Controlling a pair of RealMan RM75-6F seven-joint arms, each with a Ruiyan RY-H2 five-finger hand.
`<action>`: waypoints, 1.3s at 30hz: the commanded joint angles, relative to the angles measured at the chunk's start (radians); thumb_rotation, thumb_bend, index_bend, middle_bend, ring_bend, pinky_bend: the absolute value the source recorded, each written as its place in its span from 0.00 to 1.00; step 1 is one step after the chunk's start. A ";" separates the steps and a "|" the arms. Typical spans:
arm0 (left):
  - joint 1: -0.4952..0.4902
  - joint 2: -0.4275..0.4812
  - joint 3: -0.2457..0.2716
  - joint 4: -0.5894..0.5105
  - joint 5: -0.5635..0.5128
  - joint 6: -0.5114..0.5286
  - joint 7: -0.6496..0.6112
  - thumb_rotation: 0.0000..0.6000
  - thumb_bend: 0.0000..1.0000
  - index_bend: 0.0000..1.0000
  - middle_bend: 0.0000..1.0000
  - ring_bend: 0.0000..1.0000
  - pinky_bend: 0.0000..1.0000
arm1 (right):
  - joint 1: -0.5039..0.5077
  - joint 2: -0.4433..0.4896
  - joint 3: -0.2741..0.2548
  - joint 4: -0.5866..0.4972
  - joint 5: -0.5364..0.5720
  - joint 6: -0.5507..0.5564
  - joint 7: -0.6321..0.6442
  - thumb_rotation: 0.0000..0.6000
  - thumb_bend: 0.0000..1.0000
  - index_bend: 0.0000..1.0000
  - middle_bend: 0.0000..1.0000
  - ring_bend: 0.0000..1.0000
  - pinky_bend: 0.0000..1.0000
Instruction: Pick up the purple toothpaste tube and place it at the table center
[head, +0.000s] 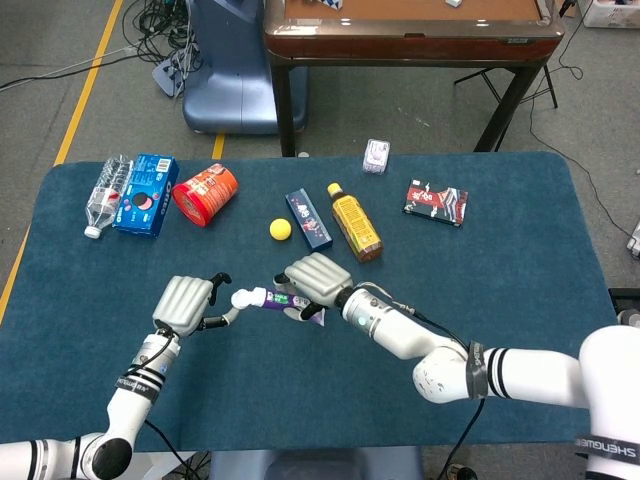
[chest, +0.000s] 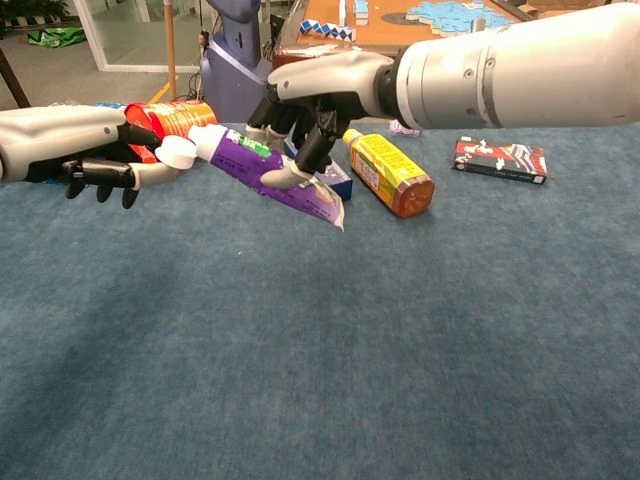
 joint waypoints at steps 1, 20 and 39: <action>-0.004 0.001 0.001 -0.003 -0.004 0.001 -0.003 0.13 0.22 0.27 0.55 0.55 0.63 | 0.009 -0.008 -0.009 0.006 0.014 0.004 -0.013 1.00 0.84 1.00 0.91 0.73 0.51; -0.017 0.022 0.003 -0.035 0.017 0.063 -0.020 0.22 0.22 0.25 0.53 0.51 0.63 | 0.010 -0.011 -0.032 -0.021 0.045 0.047 -0.029 1.00 0.84 1.00 0.91 0.74 0.52; 0.187 0.255 -0.105 -0.106 0.139 -0.003 -0.800 0.00 0.12 0.00 0.14 0.14 0.32 | -0.209 -0.062 -0.084 -0.033 -0.304 0.214 0.210 1.00 0.84 1.00 0.91 0.74 0.57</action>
